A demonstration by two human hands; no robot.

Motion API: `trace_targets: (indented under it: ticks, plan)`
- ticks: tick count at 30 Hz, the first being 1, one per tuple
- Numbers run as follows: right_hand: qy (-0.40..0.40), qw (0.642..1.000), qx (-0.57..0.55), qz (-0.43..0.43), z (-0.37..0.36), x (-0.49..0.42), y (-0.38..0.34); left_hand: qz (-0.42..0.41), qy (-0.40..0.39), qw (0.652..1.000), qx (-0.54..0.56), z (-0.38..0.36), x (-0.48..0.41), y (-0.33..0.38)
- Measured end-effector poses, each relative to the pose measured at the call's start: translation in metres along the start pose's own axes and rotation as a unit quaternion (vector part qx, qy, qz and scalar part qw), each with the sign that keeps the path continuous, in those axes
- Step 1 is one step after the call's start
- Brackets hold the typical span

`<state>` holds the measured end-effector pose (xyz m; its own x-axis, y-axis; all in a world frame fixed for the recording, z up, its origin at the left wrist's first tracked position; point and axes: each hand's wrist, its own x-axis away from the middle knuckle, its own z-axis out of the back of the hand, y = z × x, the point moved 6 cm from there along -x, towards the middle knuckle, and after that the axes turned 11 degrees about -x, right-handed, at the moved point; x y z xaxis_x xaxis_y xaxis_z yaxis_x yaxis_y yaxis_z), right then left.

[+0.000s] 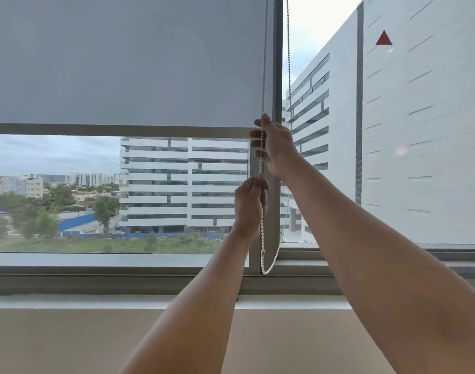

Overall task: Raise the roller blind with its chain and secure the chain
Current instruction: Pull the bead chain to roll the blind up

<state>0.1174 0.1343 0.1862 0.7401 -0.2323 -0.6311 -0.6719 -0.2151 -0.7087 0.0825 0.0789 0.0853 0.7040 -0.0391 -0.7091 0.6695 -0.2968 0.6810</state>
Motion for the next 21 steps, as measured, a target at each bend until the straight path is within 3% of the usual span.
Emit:
trace_targets:
  ticks: [5,14,21]
  plan:
    - [0.05,0.998,-0.002,0.046,0.01,0.005,0.012,0.016,-0.016,1.0,-0.008,-0.009,0.019,-0.014]
    - [0.05,0.993,-0.009,0.109,0.01,0.012,0.013,0.02,-0.083,0.996,-0.015,-0.01,0.011,-0.011]
    - [0.037,0.993,-0.056,0.096,0.018,0.024,0.034,0.0,-0.006,1.0,-0.015,0.003,-0.033,0.042]
